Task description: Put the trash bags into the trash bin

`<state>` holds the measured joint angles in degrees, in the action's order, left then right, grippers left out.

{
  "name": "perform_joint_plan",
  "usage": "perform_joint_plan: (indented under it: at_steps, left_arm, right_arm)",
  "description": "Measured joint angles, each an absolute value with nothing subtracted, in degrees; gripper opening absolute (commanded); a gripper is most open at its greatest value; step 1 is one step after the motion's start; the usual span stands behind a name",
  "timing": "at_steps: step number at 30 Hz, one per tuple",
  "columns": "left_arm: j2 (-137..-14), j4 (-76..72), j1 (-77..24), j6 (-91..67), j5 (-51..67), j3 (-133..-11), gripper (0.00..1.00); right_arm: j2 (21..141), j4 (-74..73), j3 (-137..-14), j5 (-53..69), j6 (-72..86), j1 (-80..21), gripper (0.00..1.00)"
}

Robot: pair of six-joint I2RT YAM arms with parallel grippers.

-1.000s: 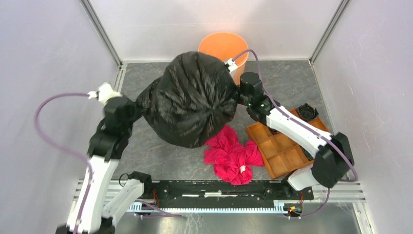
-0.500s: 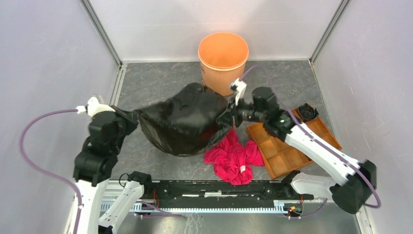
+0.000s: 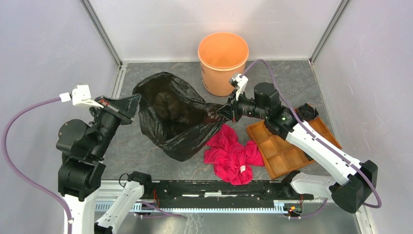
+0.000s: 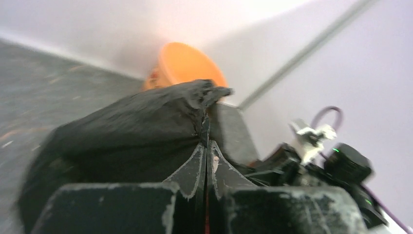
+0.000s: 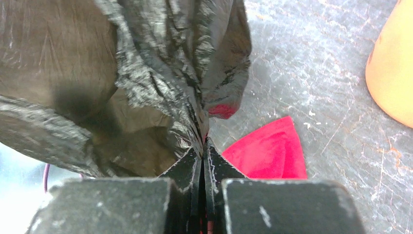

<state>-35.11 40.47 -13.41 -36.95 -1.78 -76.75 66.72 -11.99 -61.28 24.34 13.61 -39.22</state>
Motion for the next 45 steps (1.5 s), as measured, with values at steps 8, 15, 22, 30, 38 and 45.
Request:
perform_joint_plan:
  at_steps: [8, 15, 22, 30, 38, 45]
  left_arm:
    - [-44.53, 20.67, -13.5, -39.46, 21.12, -73.8, 0.02]
    - [-52.93, 14.13, -13.65, -41.1, 27.11, -67.16, 0.02]
    - [-54.43, 9.91, -15.14, -41.01, 28.91, -63.55, 0.02]
    - [-55.86, 7.31, -18.11, -41.06, 30.09, -57.14, 0.02]
    - [-55.72, 6.7, -20.53, -41.01, 28.51, -57.01, 0.02]
    - [-55.75, 6.68, -22.65, -41.04, 27.77, -56.95, 0.02]
  right_arm:
    - [66.19, -5.89, -61.8, 24.32, 17.26, -39.22, 0.06]
    - [67.7, 4.86, -59.13, 22.28, 23.09, -39.24, 0.06]
    - [70.37, 13.28, -53.49, 21.89, 28.6, -39.22, 0.07]
    - [74.81, 21.54, -53.1, 23.38, 36.84, -41.25, 0.13]
    - [74.78, 23.07, -52.58, 19.57, 37.32, -45.6, 0.48]
    - [74.7, 23.44, -52.45, 13.56, 36.01, -48.82, 0.84]
